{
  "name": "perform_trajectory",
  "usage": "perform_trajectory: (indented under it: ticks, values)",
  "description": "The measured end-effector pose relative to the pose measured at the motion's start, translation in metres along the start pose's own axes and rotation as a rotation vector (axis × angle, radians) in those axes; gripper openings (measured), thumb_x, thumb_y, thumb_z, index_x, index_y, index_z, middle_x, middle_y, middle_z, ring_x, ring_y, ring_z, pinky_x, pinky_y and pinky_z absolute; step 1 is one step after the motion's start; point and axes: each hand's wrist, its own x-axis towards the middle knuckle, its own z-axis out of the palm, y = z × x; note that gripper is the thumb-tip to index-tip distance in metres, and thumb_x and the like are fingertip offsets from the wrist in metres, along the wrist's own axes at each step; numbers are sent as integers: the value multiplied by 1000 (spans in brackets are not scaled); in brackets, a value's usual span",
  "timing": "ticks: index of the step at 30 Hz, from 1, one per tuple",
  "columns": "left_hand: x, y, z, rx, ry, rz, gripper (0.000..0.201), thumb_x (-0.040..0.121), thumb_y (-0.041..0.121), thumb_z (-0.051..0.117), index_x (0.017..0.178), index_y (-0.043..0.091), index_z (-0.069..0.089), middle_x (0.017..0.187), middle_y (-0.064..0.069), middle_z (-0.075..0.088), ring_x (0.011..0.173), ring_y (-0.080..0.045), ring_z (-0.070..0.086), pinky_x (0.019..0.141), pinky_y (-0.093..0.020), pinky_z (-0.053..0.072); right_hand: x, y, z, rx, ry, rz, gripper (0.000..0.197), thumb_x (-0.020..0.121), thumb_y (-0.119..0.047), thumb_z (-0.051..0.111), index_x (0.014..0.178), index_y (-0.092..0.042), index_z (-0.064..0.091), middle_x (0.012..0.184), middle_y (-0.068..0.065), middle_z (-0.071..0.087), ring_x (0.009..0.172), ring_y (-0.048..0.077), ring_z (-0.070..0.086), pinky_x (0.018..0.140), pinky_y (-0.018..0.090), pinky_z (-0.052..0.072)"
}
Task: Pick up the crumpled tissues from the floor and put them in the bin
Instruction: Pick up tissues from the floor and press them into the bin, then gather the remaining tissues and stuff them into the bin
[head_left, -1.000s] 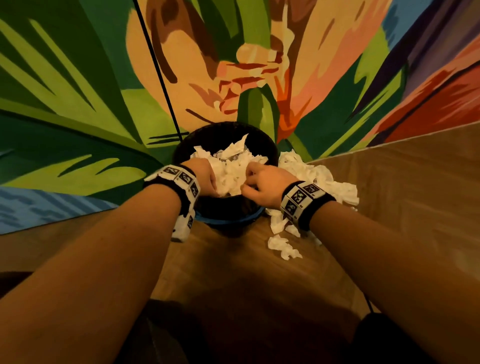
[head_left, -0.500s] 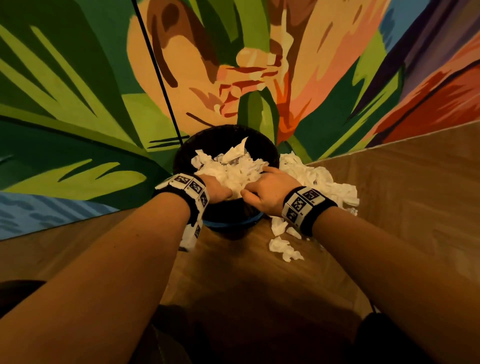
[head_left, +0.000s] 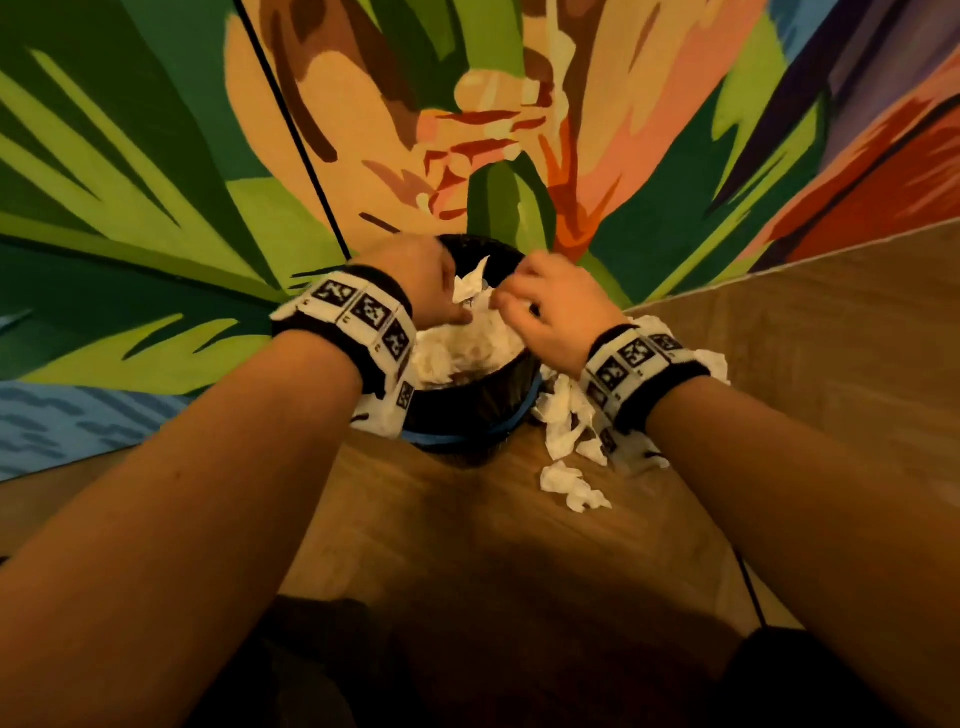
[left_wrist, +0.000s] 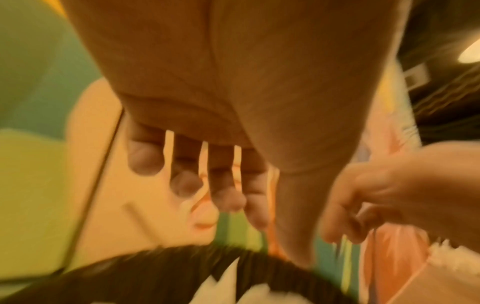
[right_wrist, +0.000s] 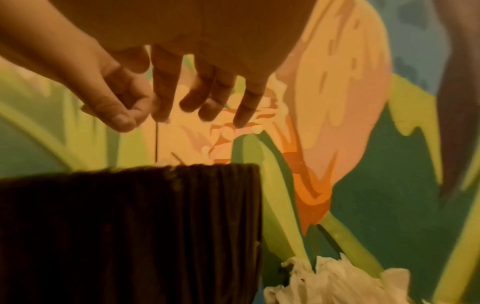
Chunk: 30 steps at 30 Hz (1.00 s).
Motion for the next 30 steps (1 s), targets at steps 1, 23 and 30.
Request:
perform_trajectory:
  ticks: [1, 23, 30]
  values:
    - [1, 8, -6, -23, 69, 18, 29, 80, 48, 72, 74, 22, 60, 73, 3, 61, 69, -15, 56, 58, -28, 42, -1, 9, -5, 43, 74, 51, 38, 97, -39, 38, 102, -17, 69, 102, 4, 51, 96, 23, 50, 85, 41, 42]
    - [-8, 138, 297, -170, -556, 282, 60, 91, 29, 62, 145, 20, 39, 157, -10, 14, 140, -29, 30, 113, -33, 29, -167, 123, 94, 55, -519, 823, 23, 93, -30, 55, 111, -23, 66, 138, 4, 38, 112, 29, 56, 99, 37, 46]
    - [-11, 101, 324, -187, -548, 50, 34, 100, 34, 44, 129, 19, 52, 144, -9, 37, 130, -29, 40, 109, -42, 36, -178, 125, 131, 134, -601, 922, 49, 93, -23, 54, 140, -32, 46, 162, -6, 3, 132, 30, 46, 105, 39, 45]
